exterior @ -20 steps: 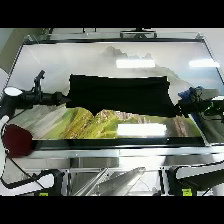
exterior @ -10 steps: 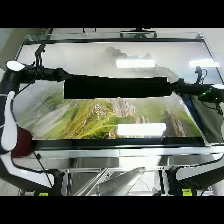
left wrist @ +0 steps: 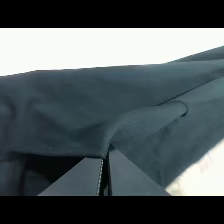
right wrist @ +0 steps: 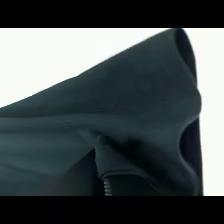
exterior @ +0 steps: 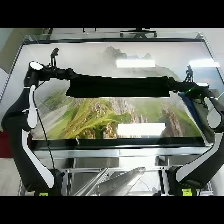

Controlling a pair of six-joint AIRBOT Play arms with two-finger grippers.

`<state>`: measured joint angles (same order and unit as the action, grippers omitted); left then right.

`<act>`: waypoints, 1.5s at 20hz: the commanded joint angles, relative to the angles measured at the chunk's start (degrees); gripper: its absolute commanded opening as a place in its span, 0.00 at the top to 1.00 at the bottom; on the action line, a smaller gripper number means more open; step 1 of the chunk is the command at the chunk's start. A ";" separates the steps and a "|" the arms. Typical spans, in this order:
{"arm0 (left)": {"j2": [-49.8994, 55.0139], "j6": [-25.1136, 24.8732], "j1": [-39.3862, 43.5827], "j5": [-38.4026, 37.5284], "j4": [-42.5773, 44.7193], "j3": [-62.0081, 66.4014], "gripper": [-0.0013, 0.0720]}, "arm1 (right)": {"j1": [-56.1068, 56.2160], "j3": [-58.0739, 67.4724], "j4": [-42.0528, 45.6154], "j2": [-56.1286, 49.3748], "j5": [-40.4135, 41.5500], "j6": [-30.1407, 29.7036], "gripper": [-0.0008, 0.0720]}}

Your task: Fold the shirts.

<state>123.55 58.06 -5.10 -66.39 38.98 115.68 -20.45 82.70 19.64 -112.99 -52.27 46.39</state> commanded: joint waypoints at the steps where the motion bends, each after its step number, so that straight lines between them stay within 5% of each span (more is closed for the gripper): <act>1: 2.38 0.00 0.68 4.50 -0.15 0.63 0.94 | -0.11 0.87 1.14 -1.22 0.04 -1.64 0.68; 2: 1.79 0.00 0.68 4.98 -0.09 0.59 0.88 | -0.33 1.46 1.16 -1.22 -1.90 -2.82 0.63; 3: 1.31 0.00 0.55 5.05 0.04 1.14 0.61 | -0.68 2.16 1.66 -1.20 -3.89 -3.10 0.63; 4: 0.63 0.00 0.09 5.38 -0.02 2.08 0.52 | -1.38 3.34 3.32 -1.20 -5.90 -2.82 0.54; 5: 0.11 0.00 -0.42 5.81 -0.02 2.60 0.53 | -2.05 4.39 4.96 -1.20 -7.15 -2.12 0.38; 9: -6.86 0.11 -4.52 12.90 -0.02 0.13 0.52 | -6.60 10.40 14.43 -1.27 -9.18 7.69 0.11; 22: -15.52 0.13 -6.51 0.76 0.00 -0.17 0.53 | -0.09 13.40 17.68 -7.87 -6.75 10.95 0.12; 23: -15.52 0.13 -5.79 -0.35 0.00 -0.17 0.54 | -0.11 13.75 18.16 -7.72 -6.82 11.23 0.35; 24: -15.52 0.11 -5.05 -1.77 0.00 -0.17 0.74 | -0.35 14.27 17.70 -7.56 -7.41 12.98 0.60; 25: -15.50 0.07 -4.28 -2.91 0.04 -0.17 0.98 | -0.61 15.26 17.66 -7.50 -8.61 14.12 0.68; 27: -14.93 0.07 -1.81 -5.14 0.04 -0.17 0.97 | -0.52 17.44 17.64 -7.50 -12.13 15.72 0.76; 28: -14.32 0.07 -0.33 -6.16 0.04 -0.17 0.97 | -0.37 18.40 17.64 -7.50 -14.19 15.85 0.96; 30: -12.70 0.09 2.93 -7.78 0.04 -0.17 0.97 | 0.13 19.71 17.18 -7.50 -17.49 16.00 0.96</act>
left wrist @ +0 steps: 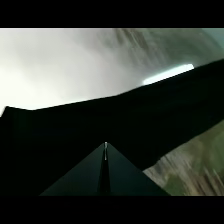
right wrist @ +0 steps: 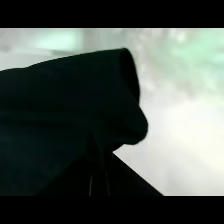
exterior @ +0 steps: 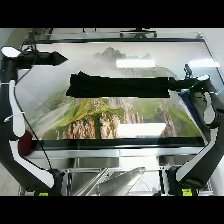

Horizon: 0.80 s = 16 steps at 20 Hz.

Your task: Fold the shirts.

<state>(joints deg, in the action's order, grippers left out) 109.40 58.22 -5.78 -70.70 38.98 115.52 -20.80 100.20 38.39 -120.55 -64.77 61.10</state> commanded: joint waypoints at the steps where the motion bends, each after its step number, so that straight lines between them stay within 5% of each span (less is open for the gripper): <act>1: 2.40 -0.07 5.44 -4.02 0.07 -0.02 0.97 | 0.61 2.62 -2.01 0.07 -6.05 1.29 0.96; 6: 9.25 0.02 15.47 -3.39 0.87 -0.02 0.98 | 0.63 2.95 -3.52 0.13 -7.82 3.67 0.96; 10: 15.87 9.31 22.80 6.03 13.75 0.00 0.98 | 0.61 2.95 -3.65 2.08 -9.46 4.87 0.96; 16: 19.98 15.45 28.28 11.17 14.53 0.13 0.98 | 0.79 2.95 -12.04 10.60 -16.39 5.33 0.96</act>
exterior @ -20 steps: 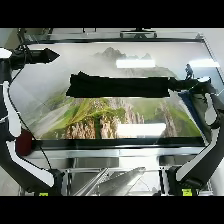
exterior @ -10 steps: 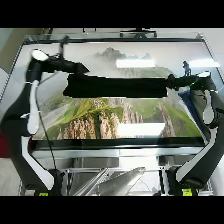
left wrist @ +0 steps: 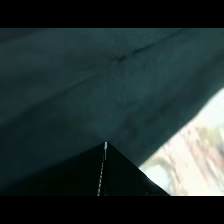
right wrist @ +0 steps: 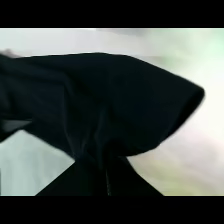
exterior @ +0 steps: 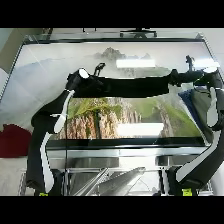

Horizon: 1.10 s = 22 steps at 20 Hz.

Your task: Fold the shirts.

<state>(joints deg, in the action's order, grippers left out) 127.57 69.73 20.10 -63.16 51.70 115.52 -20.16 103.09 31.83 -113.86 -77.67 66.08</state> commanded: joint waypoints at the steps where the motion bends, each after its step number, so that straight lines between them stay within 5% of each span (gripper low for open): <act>1: 2.14 4.63 2.69 4.17 1.75 0.13 0.98 | 0.39 0.07 -8.63 5.90 -4.26 0.37 0.96; 7: 1.62 5.75 2.36 2.21 -7.65 0.11 0.98 | 3.65 0.07 -14.14 13.40 -4.66 1.97 0.96; 13: -15.21 4.52 -6.64 -10.21 -21.07 0.11 0.98 | 11.23 0.04 -15.63 13.18 2.62 3.15 0.96; 19: -30.73 4.33 -23.80 -11.52 -21.68 -0.09 0.98 | 37.94 0.07 -29.59 8.15 38.07 -10.95 0.96; 22: -32.50 4.11 -29.57 -13.49 -21.68 -0.09 0.97 | 52.89 0.17 -43.71 0.52 61.86 -26.29 0.96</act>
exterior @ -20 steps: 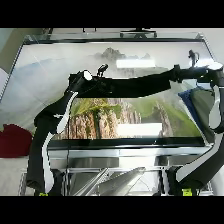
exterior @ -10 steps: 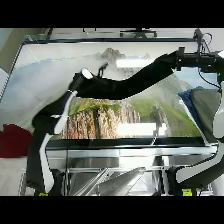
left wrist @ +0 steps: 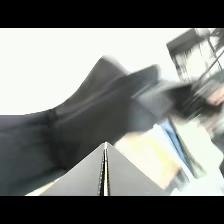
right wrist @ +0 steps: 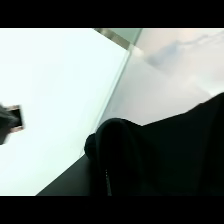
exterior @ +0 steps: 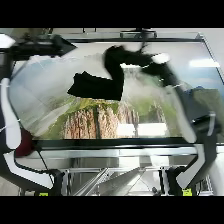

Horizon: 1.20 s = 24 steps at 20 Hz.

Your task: Fold the shirts.

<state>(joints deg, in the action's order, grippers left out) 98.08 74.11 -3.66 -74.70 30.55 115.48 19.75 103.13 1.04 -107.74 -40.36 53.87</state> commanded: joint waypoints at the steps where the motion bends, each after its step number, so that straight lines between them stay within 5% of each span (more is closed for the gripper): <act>1: -2.75 -0.92 -6.78 -2.51 -0.11 -0.04 0.97 | 17.03 1.01 -19.96 -8.74 31.17 -20.70 0.96; 4: -0.17 -1.68 -8.13 -5.18 -0.20 -0.04 0.97 | 24.70 10.99 -31.01 -21.14 35.21 -32.54 0.95; 5: 0.83 -1.68 -8.13 -5.99 -0.20 -0.04 0.97 | 25.53 15.98 -30.69 -25.35 31.95 -34.62 0.60; 6: 1.84 -1.68 -8.13 -6.69 -0.26 -0.04 0.97 | 25.70 19.12 -30.73 -28.22 28.46 -36.20 0.08; 7: 2.45 -1.70 -8.13 -6.97 -0.28 -0.04 0.97 | 25.29 19.58 -30.88 -29.11 26.01 -36.26 0.03; 12: 2.16 -2.14 -8.11 -6.38 -0.57 -0.02 0.98 | 15.85 13.42 -29.07 -23.43 6.84 -33.14 0.07; 13: 1.84 -2.14 -8.11 -6.38 -0.57 -0.02 0.98 | 13.27 13.42 -25.53 -22.10 2.38 -30.75 0.28; 14: 1.53 -2.14 -8.11 -6.38 -0.57 -0.02 0.97 | 10.34 13.42 -20.13 -20.50 -1.97 -25.57 0.39; 20: 0.90 -2.16 -8.11 -10.10 -0.57 0.00 0.98 | -3.34 13.42 31.95 -11.37 -20.79 19.87 0.38; 24: 0.87 -2.45 -8.11 -12.39 -0.57 0.00 0.97 | -8.33 11.91 53.07 -10.32 -29.64 38.62 0.12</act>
<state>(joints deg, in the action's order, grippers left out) 99.02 71.96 -11.73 -85.21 29.93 115.44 15.25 116.09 34.50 -119.31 -61.71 75.09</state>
